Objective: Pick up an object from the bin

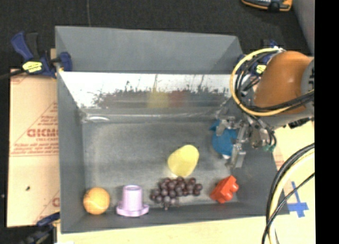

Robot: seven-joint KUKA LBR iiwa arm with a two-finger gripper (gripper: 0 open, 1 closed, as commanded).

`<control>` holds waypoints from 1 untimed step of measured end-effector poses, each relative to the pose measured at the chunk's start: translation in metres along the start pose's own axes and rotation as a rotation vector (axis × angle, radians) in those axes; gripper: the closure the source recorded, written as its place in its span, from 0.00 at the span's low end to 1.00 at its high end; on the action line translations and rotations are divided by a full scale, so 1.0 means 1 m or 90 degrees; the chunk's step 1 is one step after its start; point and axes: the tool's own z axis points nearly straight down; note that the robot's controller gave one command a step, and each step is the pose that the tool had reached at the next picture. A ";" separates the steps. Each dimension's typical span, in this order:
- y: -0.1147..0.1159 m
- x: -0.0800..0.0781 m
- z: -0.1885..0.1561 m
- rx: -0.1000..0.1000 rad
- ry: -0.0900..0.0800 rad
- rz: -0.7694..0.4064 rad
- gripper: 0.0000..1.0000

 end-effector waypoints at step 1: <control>0.000 -0.002 -0.005 0.001 -0.005 -0.003 0.00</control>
Offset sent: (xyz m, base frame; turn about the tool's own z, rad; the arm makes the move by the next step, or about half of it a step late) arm -0.0744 0.0832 -0.0780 -0.2668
